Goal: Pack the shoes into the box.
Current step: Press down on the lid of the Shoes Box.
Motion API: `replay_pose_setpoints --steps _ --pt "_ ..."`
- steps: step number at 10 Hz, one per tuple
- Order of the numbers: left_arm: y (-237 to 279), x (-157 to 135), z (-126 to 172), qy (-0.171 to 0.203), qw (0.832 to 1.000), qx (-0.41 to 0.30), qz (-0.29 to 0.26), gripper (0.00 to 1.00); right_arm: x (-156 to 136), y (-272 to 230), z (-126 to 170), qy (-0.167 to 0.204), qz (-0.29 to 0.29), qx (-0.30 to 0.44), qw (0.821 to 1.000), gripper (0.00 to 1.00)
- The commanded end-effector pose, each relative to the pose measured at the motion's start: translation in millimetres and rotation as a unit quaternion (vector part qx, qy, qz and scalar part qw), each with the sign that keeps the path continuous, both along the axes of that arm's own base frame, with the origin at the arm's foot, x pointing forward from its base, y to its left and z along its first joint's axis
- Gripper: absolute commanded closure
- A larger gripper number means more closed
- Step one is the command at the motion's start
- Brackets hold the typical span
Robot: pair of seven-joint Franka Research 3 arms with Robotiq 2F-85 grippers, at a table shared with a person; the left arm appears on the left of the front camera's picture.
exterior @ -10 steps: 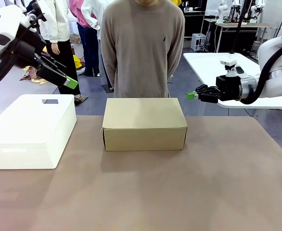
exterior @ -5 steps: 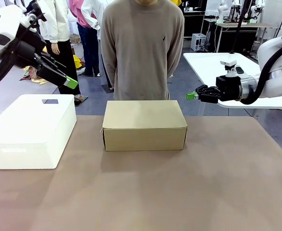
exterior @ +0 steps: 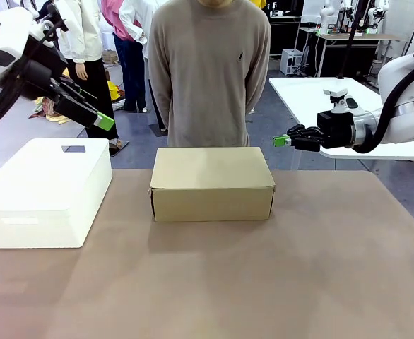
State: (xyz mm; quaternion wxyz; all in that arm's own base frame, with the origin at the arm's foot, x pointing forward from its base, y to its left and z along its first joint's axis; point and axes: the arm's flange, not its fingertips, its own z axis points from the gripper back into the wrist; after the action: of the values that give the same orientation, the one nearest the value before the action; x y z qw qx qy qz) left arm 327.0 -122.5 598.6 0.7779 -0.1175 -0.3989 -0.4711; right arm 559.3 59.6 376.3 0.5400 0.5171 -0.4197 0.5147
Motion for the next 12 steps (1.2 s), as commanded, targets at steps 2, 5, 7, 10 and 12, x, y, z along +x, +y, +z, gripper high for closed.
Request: replay_pose_setpoints --steps 2,5,7,10,12 --pt "1 0 0 0.001 1.000 -0.004 -0.004 0.00 0 0 0 0.000 0.000 0.000 1.000 1.00" --pt "1 0 0 0.001 1.000 -0.004 -0.004 0.00 -40 2 43 0.069 -0.051 -0.059 0.995 1.00" --pt "1 0 0 0.001 1.000 -0.004 -0.004 0.00 -68 4 70 0.081 -0.083 -0.132 0.984 1.00" --pt "-13 9 -2 0.025 0.999 -0.001 0.024 0.00 -107 14 106 0.098 -0.147 -0.230 0.957 0.54" --pt "-22 15 -4 0.037 0.998 0.010 0.042 0.00 -122 19 117 0.096 -0.179 -0.255 0.945 0.14"
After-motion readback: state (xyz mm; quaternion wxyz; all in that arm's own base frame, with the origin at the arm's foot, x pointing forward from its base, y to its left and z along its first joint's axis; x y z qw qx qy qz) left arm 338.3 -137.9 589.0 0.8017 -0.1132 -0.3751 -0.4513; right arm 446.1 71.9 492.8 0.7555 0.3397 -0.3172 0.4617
